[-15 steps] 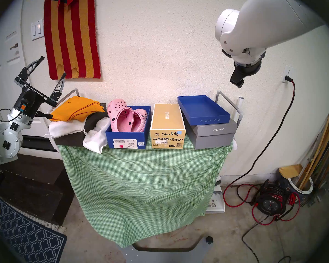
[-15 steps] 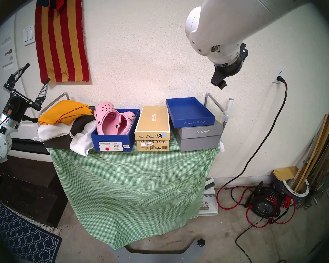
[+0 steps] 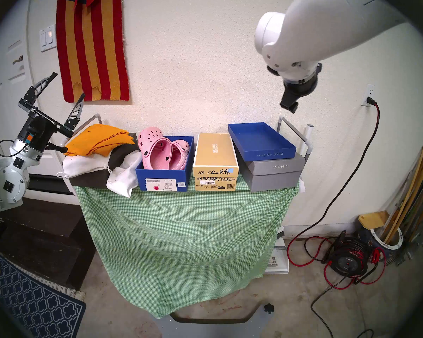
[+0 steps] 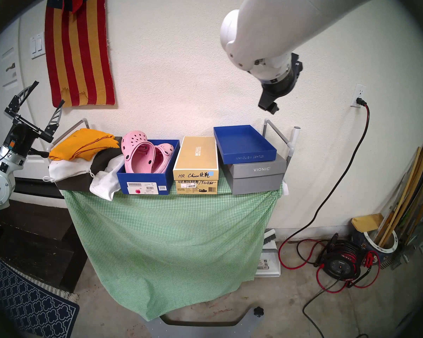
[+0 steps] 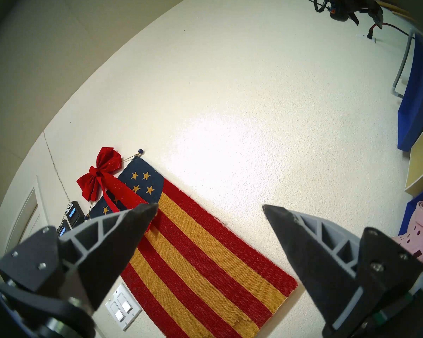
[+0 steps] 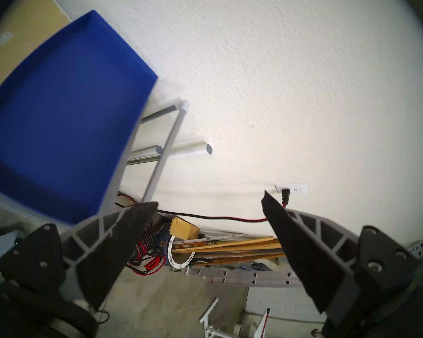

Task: Take shoe out of the box

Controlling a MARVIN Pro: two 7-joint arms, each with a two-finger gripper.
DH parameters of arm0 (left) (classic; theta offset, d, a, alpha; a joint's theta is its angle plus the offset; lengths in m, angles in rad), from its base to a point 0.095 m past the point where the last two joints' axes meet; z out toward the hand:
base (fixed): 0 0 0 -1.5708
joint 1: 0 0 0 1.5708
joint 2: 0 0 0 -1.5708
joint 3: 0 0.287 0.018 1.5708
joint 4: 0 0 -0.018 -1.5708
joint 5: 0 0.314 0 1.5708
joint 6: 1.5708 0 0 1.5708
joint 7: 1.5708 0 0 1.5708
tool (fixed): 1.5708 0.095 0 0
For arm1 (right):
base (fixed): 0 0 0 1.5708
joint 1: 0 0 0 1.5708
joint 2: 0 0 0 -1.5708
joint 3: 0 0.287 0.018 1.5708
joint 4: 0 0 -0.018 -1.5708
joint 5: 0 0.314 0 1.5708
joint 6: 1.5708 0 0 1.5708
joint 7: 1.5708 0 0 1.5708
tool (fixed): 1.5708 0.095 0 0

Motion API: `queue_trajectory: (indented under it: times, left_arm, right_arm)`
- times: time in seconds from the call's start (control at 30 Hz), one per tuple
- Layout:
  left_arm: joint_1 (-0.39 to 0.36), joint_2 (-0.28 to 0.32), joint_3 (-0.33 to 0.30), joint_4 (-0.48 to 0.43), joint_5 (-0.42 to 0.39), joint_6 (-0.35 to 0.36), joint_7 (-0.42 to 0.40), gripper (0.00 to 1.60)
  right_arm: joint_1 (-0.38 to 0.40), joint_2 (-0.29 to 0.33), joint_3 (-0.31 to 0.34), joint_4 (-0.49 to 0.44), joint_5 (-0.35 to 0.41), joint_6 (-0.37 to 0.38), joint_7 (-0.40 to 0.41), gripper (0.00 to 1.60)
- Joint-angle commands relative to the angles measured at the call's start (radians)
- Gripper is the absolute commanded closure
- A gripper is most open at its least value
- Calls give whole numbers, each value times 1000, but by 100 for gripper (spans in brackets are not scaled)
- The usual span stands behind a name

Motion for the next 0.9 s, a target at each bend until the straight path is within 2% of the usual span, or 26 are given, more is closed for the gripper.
queue_trajectory:
  times: [0.0, 0.03, 0.1, 0.3, 0.47, 0.5, 0.53, 0.6, 0.63, 0.87]
  left_arm:
    - [-1, -1, -1, 2, 0, 0, 0, 0]
    - [-1, -1, -1, 2, 0, 0, 0, 0]
    - [-1, -1, -1, 2, 0, 0, 0, 0]
    - [-2, -1, 0, 1, 0, 0, 0, 0]
    - [-3, -1, 1, 1, -1, 1, 0, 0]
    - [-3, -1, 1, 1, -1, 1, 0, 0]
    - [-3, -1, 1, 1, -1, 1, 0, 0]
    - [-3, -1, 1, 1, -1, 1, 0, 0]
    - [-3, -1, 1, 1, -1, 1, 0, 0]
    - [-4, -1, 2, 1, -1, 1, 0, 0]
  right_arm:
    - [-101, -117, 60, 68, -97, 44, 41, 0]
    - [-101, -117, 60, 68, -97, 44, 41, 0]
    - [-126, -143, 75, 93, -141, 72, 50, 0]
    - [-206, -212, 131, 139, -249, 92, 47, 0]
    - [-277, -284, 134, 202, -326, 113, 60, 0]
    - [-272, -279, 142, 196, -342, 110, 67, 0]
    - [-302, -300, 134, 226, -361, 114, 68, 0]
    - [-332, -312, 136, 255, -395, 117, 75, 0]
    - [-316, -314, 138, 243, -407, 111, 83, 0]
    - [-418, -314, 129, 367, -533, 105, 114, 0]
